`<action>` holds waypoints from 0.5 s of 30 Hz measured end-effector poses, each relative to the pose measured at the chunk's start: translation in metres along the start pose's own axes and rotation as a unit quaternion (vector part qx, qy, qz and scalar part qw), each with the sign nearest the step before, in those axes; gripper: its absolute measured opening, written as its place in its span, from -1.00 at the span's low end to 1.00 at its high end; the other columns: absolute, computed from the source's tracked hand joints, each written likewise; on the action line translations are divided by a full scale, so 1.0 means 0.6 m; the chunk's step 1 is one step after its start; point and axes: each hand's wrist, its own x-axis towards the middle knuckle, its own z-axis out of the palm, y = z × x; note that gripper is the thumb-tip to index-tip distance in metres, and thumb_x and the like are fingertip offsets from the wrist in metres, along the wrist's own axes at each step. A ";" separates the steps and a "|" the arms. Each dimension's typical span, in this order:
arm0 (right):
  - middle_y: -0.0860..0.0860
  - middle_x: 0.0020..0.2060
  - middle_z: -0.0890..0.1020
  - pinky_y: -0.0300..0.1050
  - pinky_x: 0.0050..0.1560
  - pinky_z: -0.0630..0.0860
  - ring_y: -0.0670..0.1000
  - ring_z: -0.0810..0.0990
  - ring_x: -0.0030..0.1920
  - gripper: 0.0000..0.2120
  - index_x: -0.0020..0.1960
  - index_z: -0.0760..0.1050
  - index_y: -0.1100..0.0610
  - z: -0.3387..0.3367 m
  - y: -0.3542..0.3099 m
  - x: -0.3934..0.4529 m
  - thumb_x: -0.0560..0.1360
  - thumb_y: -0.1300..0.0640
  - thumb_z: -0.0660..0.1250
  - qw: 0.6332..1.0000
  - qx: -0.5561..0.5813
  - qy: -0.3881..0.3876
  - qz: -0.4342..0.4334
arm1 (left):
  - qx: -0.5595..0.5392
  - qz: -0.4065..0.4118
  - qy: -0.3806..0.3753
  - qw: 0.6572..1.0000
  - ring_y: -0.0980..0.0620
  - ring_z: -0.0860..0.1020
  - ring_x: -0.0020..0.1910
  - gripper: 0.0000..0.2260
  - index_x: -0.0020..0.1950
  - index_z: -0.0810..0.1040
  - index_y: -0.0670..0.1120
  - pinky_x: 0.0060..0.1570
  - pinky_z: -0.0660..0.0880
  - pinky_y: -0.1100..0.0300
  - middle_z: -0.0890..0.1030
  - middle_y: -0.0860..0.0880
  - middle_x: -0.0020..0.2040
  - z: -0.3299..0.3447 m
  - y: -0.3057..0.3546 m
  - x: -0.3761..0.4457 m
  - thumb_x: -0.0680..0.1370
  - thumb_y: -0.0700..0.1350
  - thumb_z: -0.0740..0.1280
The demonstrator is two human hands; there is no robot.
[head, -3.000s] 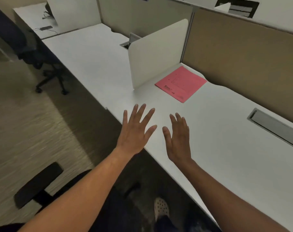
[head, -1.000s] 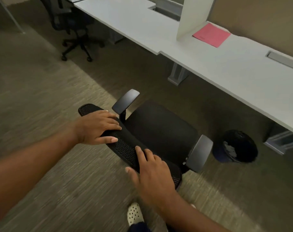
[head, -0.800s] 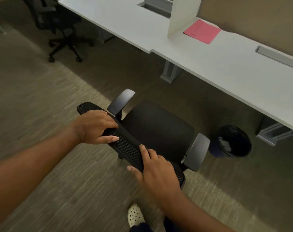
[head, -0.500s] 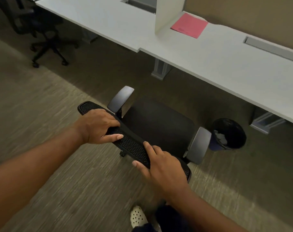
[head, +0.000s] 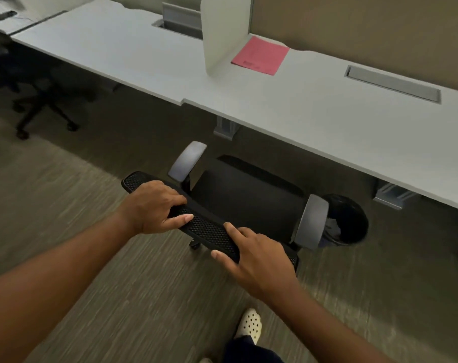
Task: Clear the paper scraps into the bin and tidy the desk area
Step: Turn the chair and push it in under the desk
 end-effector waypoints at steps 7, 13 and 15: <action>-0.05 0.27 0.60 -0.02 -0.17 0.57 0.04 0.67 0.02 -0.22 0.59 0.18 -0.11 -0.032 0.084 0.068 0.55 -0.55 -0.13 1.000 -0.017 0.004 -0.012 | 0.013 -0.007 0.026 1.000 0.06 0.64 -0.18 -0.30 0.06 0.66 0.08 -0.07 0.52 0.07 0.69 0.09 -0.17 0.009 -0.010 0.098 0.57 0.43 -0.17; -0.02 0.31 0.59 0.03 -0.10 0.58 0.07 0.67 0.07 -0.21 0.62 0.15 -0.12 -0.074 0.144 0.133 0.54 -0.53 -0.11 0.999 -0.031 -0.012 -0.017 | 0.020 -0.015 0.075 0.997 0.05 0.62 -0.30 -0.31 -0.06 0.67 0.06 -0.24 0.54 0.09 0.65 0.08 -0.28 0.013 -0.029 0.177 0.58 0.43 -0.14; -0.03 0.29 0.60 0.06 -0.05 0.61 0.07 0.66 0.09 -0.22 0.62 0.16 -0.13 -0.085 0.160 0.154 0.54 -0.53 -0.09 0.999 -0.032 -0.010 -0.013 | 0.020 -0.015 0.082 0.996 0.04 0.60 -0.34 -0.31 -0.10 0.65 0.06 -0.28 0.52 0.10 0.63 0.08 -0.32 0.012 -0.039 0.204 0.58 0.43 -0.15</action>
